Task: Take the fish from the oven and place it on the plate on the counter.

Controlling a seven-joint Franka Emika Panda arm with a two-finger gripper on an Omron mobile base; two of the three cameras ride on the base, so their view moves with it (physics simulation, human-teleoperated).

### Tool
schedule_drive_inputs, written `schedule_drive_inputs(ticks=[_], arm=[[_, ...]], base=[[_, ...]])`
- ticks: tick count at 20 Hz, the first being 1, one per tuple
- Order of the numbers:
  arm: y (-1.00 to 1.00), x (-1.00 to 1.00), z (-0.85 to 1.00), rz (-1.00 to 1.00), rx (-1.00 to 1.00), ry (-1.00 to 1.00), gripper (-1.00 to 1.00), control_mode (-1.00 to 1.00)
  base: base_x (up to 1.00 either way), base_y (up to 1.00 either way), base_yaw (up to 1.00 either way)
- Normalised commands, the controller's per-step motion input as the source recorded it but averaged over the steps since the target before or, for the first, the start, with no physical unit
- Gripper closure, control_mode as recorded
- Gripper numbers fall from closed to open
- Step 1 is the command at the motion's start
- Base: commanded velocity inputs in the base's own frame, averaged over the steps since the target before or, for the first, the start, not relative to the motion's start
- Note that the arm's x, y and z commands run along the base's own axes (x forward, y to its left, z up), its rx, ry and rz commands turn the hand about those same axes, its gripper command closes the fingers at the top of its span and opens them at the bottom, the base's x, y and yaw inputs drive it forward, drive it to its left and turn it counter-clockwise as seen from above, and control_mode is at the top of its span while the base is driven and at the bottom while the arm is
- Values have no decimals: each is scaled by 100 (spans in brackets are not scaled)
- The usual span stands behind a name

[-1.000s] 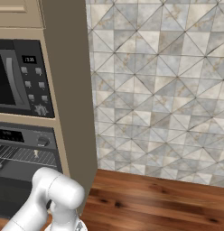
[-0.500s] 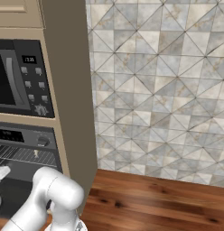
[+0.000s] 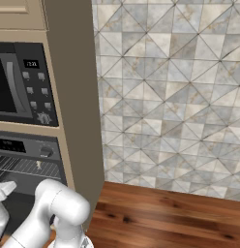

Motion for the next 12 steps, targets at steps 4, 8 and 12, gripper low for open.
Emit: schedule_drive_inputs(ticks=[4, 8, 12], arm=[[0, 37, -42, 11, 0, 0, -100, -100], [0, 30, -38, 12, 0, -1, -100, -100], [0, 12, -26, 9, -1, 0, -100, -100]], base=[[0, 0, 0], [0, 0, 0], [0, 0, 0]])
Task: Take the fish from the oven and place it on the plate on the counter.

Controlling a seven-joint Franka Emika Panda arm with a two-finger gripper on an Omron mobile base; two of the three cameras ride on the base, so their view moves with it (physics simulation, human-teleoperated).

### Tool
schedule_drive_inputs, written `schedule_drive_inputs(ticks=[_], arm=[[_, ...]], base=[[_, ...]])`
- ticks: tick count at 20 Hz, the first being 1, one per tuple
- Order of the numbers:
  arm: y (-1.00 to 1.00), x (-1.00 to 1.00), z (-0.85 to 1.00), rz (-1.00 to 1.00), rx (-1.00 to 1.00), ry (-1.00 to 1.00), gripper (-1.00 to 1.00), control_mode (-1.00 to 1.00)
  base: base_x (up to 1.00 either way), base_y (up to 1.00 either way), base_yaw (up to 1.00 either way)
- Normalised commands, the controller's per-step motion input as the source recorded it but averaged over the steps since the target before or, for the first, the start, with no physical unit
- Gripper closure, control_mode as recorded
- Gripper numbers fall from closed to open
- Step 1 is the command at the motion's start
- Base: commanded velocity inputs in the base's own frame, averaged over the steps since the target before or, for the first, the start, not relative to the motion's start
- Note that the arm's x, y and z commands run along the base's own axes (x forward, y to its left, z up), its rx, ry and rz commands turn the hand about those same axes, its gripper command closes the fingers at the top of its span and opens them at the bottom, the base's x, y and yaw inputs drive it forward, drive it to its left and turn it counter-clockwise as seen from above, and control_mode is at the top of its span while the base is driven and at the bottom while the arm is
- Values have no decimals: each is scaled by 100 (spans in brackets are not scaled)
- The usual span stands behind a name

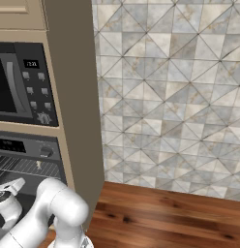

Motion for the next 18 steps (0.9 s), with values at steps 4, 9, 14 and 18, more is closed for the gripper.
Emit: schedule_drive_inputs(ticks=[4, 9, 14, 18], arm=[[0, 29, -51, 11, 0, -9, -100, -100], [0, 46, -62, 12, 0, -21, -100, -100], [0, 44, -60, 9, 0, -20, -100, -100], [0, 0, -49, 2, 0, -11, -100, -100]], base=[[0, 0, 0], [0, 0, 0], [0, 0, 0], [0, 0, 0]])
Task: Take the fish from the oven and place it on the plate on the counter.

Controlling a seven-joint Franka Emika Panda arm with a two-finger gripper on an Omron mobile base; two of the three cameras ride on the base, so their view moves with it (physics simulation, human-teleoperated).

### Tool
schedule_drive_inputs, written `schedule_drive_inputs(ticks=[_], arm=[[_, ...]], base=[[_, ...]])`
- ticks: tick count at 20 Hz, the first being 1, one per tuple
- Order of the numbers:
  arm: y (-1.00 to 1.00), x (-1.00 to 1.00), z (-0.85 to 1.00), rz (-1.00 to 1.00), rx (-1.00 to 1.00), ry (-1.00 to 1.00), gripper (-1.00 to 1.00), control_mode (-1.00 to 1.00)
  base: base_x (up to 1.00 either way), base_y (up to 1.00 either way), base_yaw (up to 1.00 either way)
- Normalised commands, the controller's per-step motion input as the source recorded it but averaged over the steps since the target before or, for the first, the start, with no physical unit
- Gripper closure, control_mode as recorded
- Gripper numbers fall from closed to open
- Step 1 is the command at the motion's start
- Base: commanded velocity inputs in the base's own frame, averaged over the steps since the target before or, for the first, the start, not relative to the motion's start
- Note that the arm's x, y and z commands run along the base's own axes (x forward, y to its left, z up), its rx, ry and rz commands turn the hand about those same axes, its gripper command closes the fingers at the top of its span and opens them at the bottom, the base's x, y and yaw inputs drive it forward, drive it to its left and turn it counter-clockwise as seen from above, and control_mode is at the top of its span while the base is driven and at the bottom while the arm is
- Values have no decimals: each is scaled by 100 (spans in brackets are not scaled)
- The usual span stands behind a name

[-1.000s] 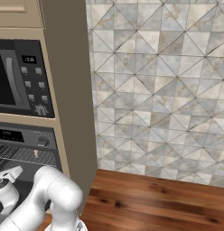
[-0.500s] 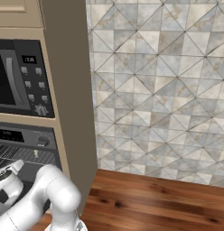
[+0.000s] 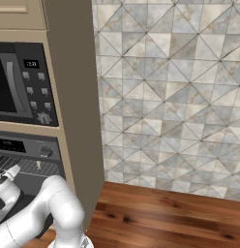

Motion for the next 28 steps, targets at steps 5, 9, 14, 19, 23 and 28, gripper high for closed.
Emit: schedule_drive_inputs(ticks=[5, 9, 14, 19, 23, 28], arm=[[-12, 0, -70, 1, 6, -12, -100, -100], [-20, 0, -81, 3, 25, -24, -100, -100], [-39, 2, -66, 4, 34, -12, -100, -100], [-56, 1, -49, 2, 29, 1, -100, -100], [-23, 10, -20, 0, 1, 4, -100, -100], [-29, 27, -21, 0, 0, 0, -100, -100]], base=[[0, 0, 0], [0, 0, 0], [0, 0, 0], [0, 0, 0], [0, 0, 0], [0, 0, 0]])
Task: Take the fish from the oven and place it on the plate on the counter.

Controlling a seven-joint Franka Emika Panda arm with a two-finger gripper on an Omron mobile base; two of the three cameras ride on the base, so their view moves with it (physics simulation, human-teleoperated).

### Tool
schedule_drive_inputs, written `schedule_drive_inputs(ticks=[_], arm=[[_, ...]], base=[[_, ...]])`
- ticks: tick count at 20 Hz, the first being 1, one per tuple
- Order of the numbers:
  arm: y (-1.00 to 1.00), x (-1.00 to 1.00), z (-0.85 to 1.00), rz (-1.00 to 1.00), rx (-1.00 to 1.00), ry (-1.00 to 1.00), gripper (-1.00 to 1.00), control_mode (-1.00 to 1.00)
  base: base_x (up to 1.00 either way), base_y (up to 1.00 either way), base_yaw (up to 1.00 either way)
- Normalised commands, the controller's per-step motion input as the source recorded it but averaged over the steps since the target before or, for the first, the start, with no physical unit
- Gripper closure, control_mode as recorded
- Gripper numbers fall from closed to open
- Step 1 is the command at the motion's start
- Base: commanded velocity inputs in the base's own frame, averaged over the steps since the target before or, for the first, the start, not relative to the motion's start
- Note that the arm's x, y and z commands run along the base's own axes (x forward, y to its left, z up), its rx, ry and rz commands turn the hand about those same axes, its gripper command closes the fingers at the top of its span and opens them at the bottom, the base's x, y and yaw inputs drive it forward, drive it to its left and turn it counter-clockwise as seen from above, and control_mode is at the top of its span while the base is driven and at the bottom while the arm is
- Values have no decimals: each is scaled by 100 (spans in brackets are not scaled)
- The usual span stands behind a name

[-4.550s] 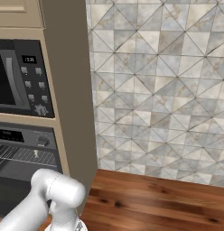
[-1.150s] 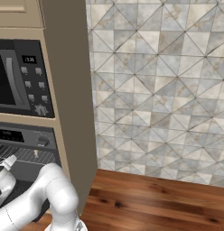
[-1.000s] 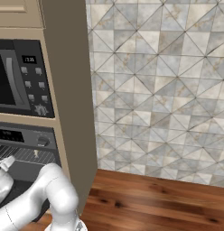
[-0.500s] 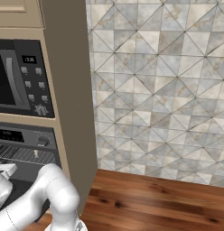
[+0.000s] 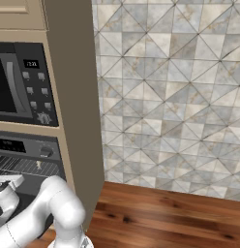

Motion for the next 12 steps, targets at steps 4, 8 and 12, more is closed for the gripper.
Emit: schedule_drive_inputs(ticks=[4, 8, 12], arm=[[-38, 31, -45, 0, 0, -1, -100, -100], [-44, 31, -67, 2, 0, -9, -100, -100], [-37, 28, -74, 3, 0, -13, -100, -100]], base=[[0, 0, 0], [0, 0, 0], [0, 0, 0]])
